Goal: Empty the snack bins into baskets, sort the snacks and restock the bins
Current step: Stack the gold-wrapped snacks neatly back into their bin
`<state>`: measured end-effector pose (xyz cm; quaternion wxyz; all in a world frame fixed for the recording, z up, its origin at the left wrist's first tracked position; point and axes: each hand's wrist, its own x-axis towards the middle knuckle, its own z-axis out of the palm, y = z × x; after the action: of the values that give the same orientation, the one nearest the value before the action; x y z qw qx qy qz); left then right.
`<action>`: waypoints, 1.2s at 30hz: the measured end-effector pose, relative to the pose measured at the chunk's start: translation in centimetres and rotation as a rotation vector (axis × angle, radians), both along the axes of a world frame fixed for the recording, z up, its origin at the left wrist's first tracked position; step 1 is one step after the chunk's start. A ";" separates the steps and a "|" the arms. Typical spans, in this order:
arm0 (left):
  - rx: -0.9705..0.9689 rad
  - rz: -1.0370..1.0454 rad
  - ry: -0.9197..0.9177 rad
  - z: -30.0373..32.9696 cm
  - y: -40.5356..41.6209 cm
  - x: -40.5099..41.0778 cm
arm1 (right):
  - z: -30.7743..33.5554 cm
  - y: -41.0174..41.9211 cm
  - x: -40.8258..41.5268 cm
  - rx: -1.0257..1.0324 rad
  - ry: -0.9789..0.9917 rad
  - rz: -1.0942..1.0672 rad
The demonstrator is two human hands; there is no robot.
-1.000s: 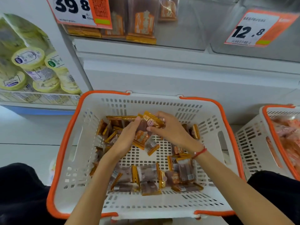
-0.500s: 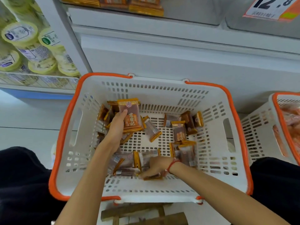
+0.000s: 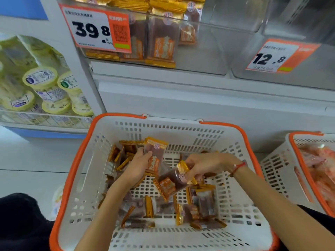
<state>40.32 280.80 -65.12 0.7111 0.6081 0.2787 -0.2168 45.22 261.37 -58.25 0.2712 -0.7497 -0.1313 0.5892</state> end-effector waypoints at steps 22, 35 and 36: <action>0.014 0.032 -0.826 18.1 -2.3 1.5 | 14.4 2.9 -0.5 0.518 -1.207 -0.464; 1.134 -0.316 -1.118 26.1 2.8 14.1 | 26.5 2.0 8.2 0.619 -1.560 -0.413; 1.284 -0.400 -1.074 25.7 3.4 14.7 | 26.6 2.1 9.0 0.542 -1.610 -0.397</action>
<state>55.06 284.20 -39.38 0.2135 0.9503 -0.1393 0.1786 54.19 263.47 -31.63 0.3627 -0.8569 -0.2857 -0.2294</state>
